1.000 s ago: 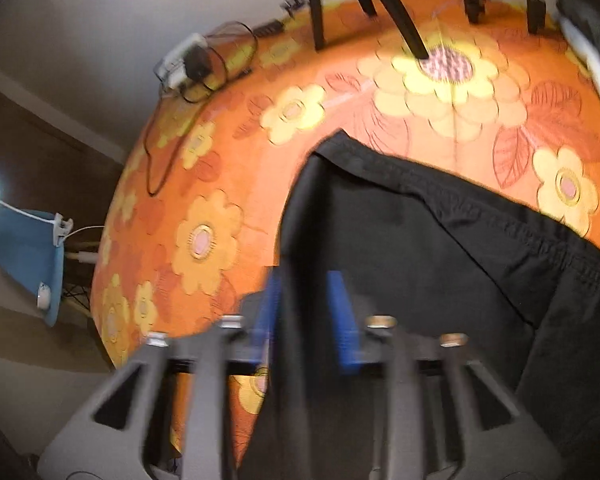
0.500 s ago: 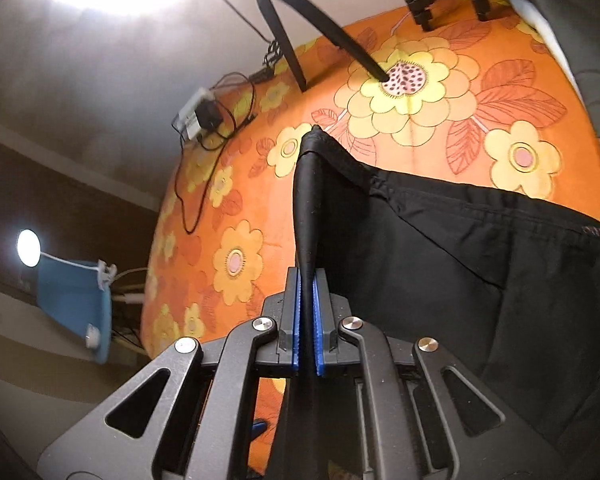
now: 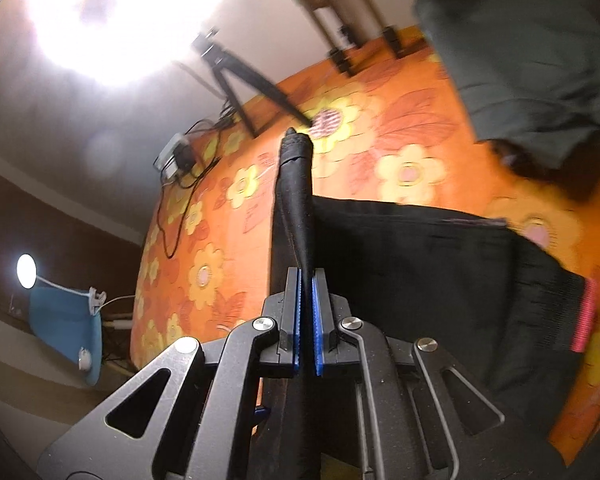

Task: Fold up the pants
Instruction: 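Fold the held hem over toward the waistband with both tools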

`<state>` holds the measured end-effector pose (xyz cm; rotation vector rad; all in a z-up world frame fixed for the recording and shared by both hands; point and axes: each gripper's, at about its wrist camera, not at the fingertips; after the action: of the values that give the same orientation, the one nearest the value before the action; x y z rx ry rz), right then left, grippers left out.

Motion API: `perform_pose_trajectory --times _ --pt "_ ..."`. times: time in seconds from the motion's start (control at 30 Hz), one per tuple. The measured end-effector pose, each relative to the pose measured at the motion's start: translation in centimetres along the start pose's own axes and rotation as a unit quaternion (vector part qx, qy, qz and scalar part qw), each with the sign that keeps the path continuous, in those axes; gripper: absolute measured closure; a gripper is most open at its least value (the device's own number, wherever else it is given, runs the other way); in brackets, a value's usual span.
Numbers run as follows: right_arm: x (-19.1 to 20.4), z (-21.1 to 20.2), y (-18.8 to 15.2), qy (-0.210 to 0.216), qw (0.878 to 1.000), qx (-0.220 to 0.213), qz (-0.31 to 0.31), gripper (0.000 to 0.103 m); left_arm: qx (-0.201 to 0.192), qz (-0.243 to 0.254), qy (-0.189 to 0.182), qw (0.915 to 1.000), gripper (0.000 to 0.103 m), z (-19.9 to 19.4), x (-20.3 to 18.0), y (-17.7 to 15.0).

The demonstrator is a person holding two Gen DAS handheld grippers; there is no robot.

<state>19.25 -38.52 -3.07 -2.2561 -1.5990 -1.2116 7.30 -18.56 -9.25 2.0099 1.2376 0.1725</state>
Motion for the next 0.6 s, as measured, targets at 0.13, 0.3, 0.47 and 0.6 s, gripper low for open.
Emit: perform_pose_trajectory --times 0.13,0.3,0.47,0.6 --pt "-1.3 -2.9 -0.9 -0.044 0.999 -0.029 -0.013 0.100 0.019 0.004 -0.024 0.9995 0.048 0.2 -1.0 -0.3" --pt "-3.4 -5.2 -1.8 -0.034 0.998 -0.042 -0.017 0.100 0.022 0.031 -0.017 0.9991 0.048 0.4 -2.2 -0.4" --pt "-3.5 -3.0 -1.2 -0.001 0.999 -0.019 -0.031 0.098 0.021 0.013 -0.008 0.9997 0.048 1.0 -1.3 0.1" --pt "-2.5 1.0 0.5 -0.020 0.998 0.011 -0.063 0.065 0.023 0.010 0.000 0.9997 0.048 1.0 -1.0 -0.1"
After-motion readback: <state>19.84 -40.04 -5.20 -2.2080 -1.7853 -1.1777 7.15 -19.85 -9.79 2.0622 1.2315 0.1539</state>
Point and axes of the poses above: each gripper's, at about its wrist camera, not at the fingertips, and z roughly the way its jaws point, x to its left, y to its top, and after that the axes turned 9 degrees about y, right-handed
